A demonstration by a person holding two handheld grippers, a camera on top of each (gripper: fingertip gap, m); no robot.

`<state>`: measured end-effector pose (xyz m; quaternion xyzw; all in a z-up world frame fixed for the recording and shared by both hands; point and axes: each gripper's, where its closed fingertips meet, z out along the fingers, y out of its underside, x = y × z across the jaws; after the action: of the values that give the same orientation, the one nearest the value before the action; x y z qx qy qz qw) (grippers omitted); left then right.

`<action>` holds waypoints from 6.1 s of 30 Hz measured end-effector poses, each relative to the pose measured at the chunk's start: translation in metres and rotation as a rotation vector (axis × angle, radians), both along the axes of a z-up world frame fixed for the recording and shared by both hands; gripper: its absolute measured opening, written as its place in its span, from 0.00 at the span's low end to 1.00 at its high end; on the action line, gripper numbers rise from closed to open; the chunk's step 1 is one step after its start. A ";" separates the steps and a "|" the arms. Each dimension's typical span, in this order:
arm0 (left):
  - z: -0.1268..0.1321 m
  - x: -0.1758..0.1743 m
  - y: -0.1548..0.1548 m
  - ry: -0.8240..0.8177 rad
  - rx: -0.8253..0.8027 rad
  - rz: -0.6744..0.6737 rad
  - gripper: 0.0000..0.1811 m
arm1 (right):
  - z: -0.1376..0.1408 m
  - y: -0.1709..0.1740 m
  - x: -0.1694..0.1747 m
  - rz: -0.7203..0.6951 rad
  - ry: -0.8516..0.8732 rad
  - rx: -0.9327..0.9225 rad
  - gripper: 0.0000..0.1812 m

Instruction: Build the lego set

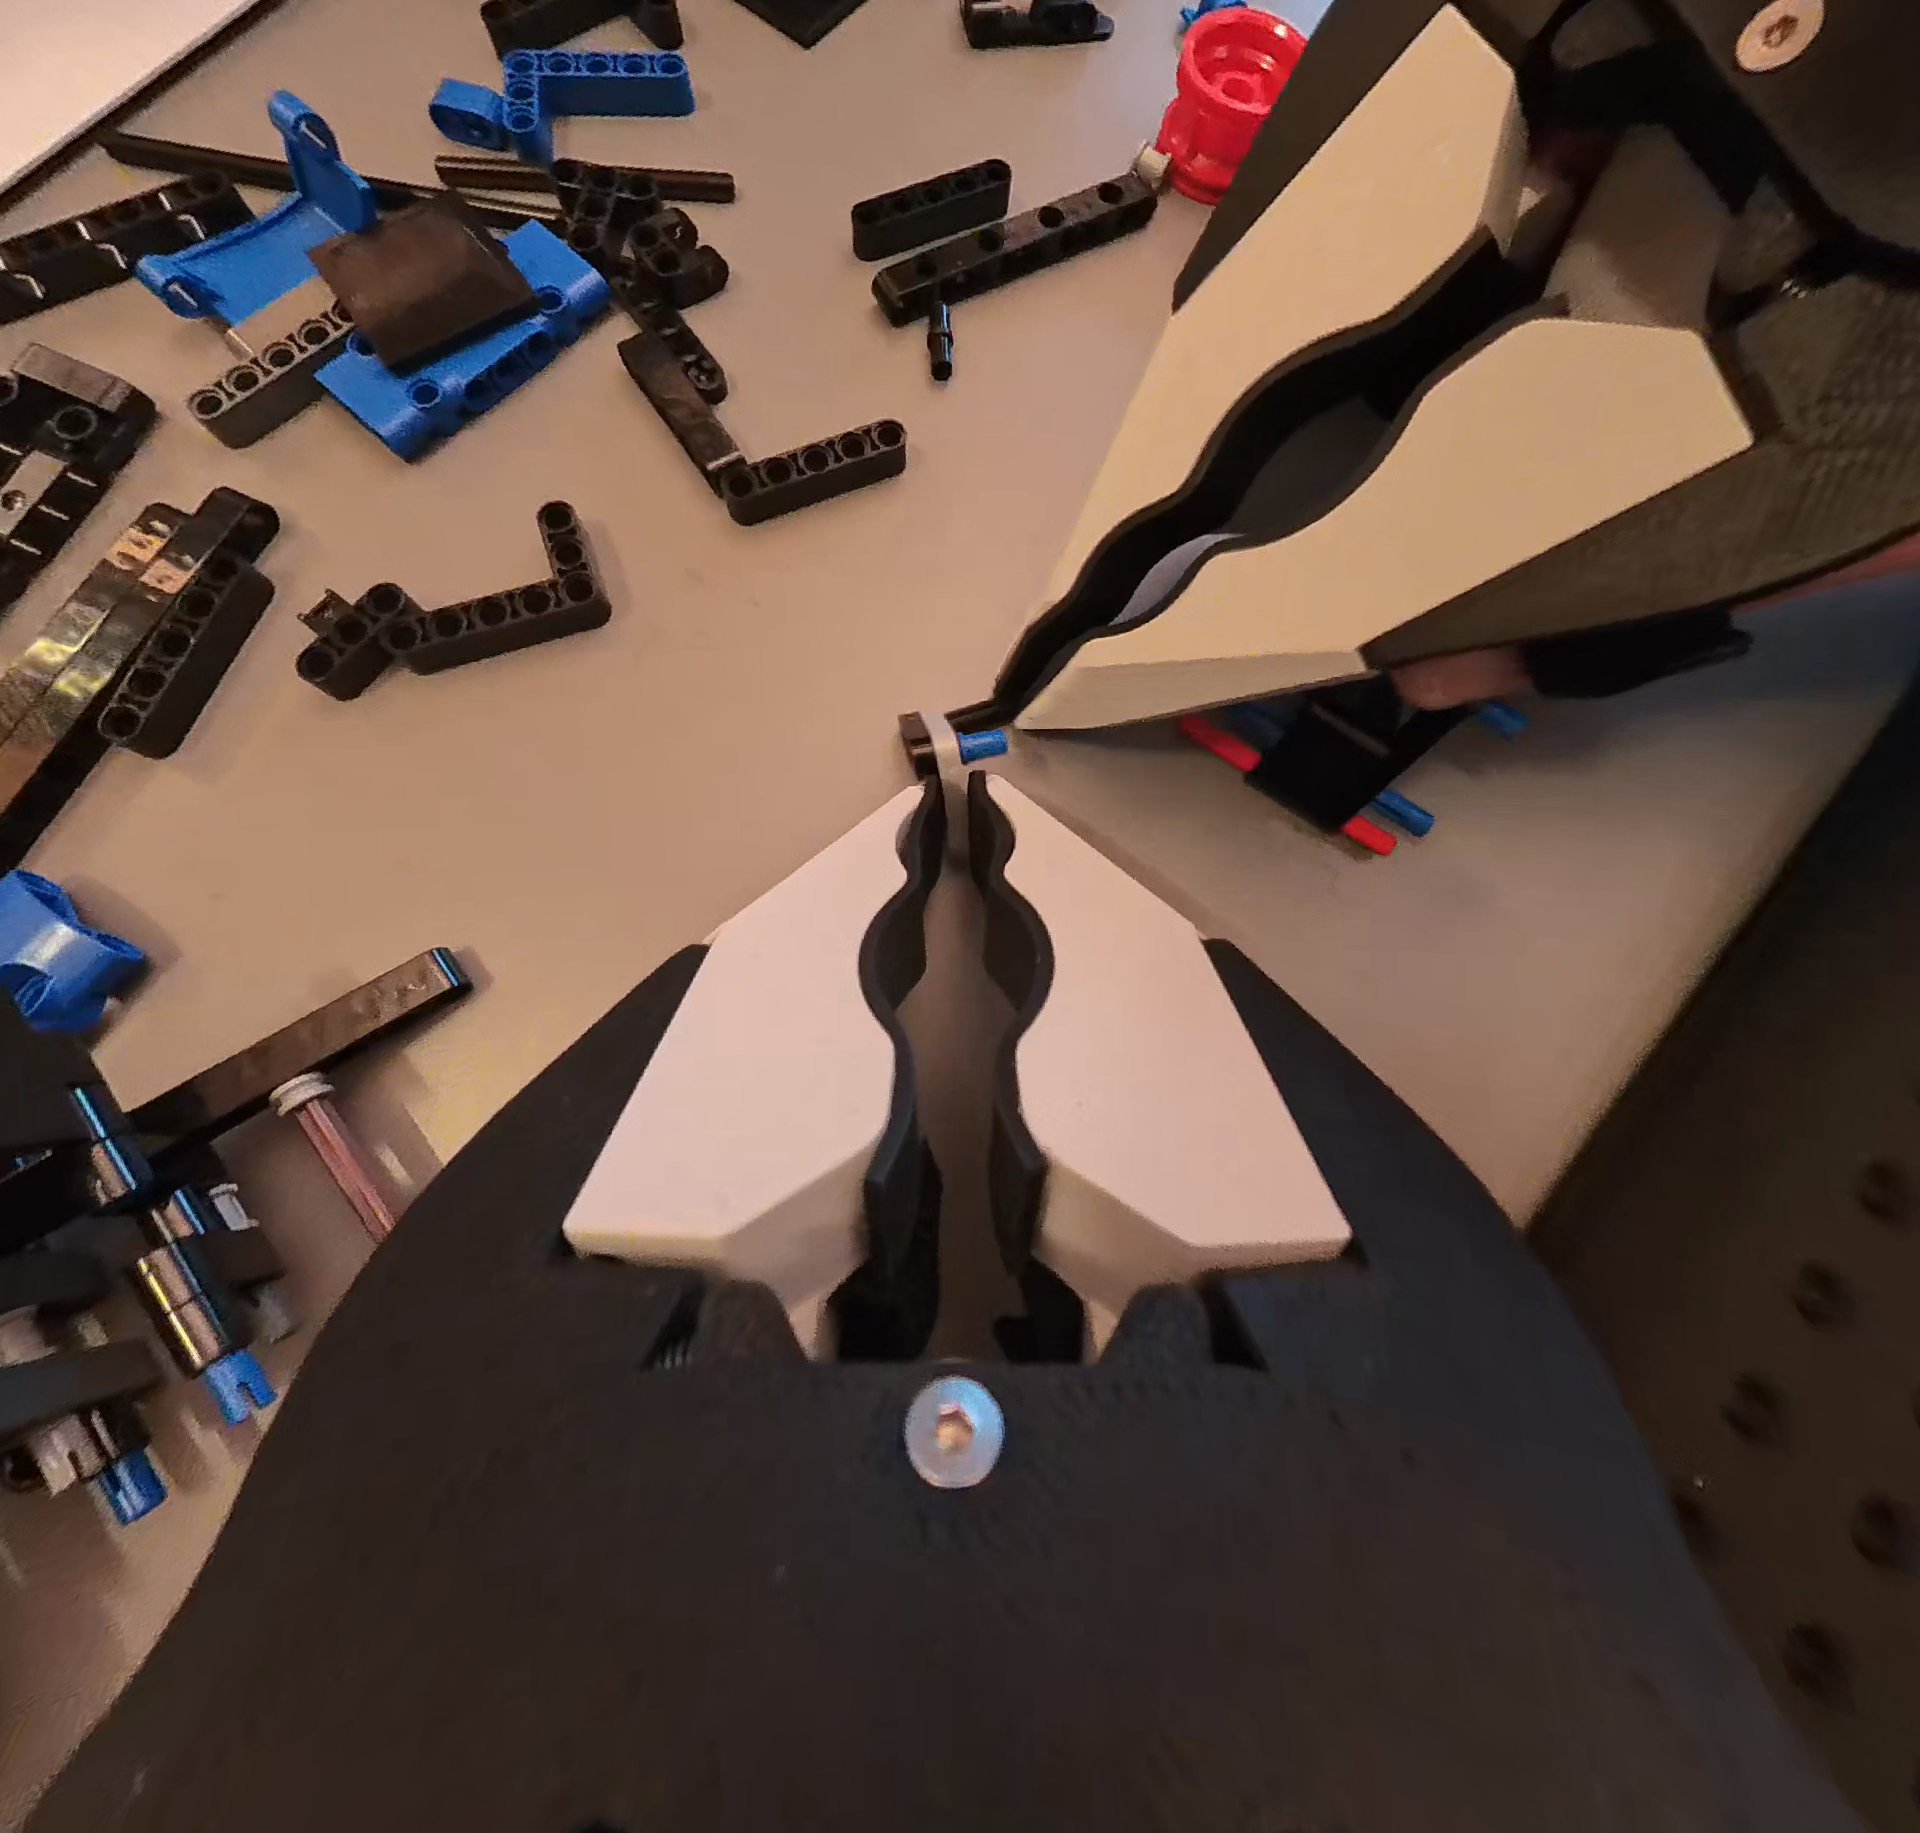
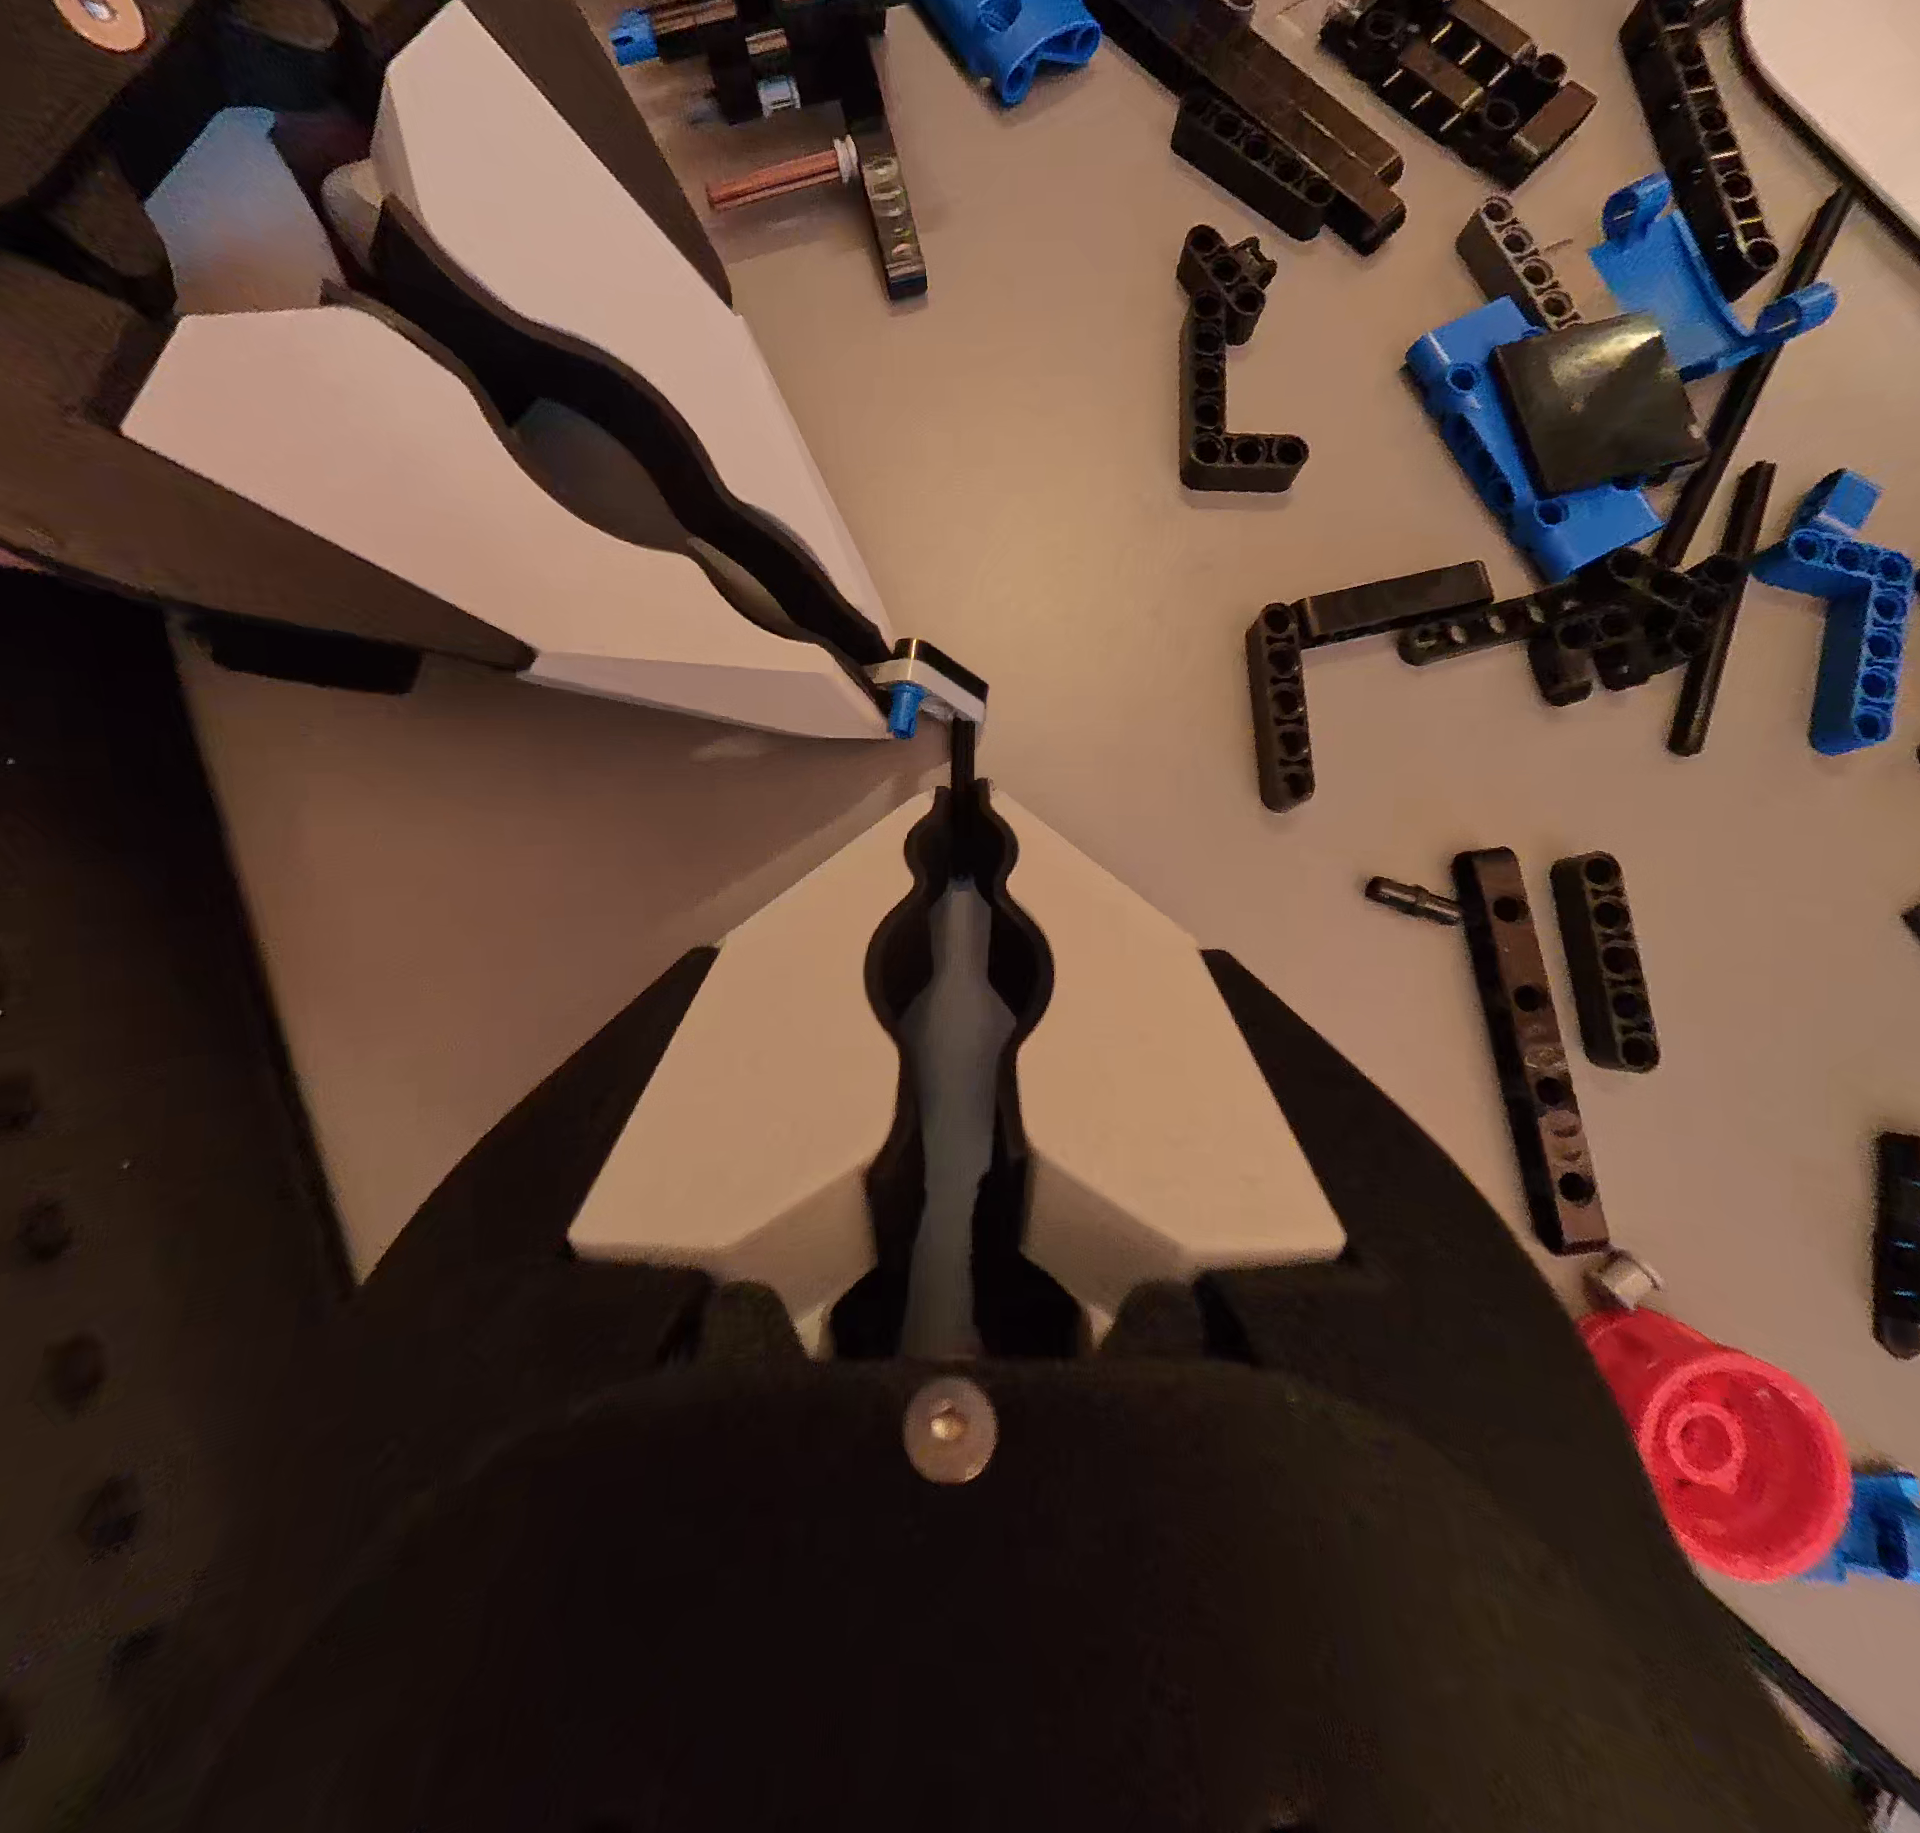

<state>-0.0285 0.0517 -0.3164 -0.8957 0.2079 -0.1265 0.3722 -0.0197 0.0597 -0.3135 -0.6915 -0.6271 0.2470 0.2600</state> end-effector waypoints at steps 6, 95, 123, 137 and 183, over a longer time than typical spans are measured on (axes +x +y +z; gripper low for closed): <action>0.000 -0.001 0.002 -0.006 0.001 0.013 0.02 | 0.000 0.002 -0.003 -0.010 0.011 0.000 0.00; 0.055 0.045 -0.021 -0.082 0.318 -0.441 0.01 | 0.047 -0.037 0.031 0.646 0.202 0.249 0.17; 0.060 0.045 -0.016 -0.087 0.336 -0.411 0.01 | 0.051 -0.032 0.031 0.585 0.201 0.264 0.16; 0.069 0.046 -0.011 -0.088 0.351 -0.395 0.01 | 0.061 -0.026 0.034 0.551 0.242 0.251 0.17; 0.002 0.002 -0.014 0.124 0.017 -0.199 0.03 | 0.085 0.106 0.118 -0.074 0.039 0.320 0.08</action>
<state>-0.0269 0.0374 -0.3148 -0.8736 0.3194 -0.1055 0.3518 0.0983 0.1655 -0.2289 -0.6589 -0.6274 0.1476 0.3879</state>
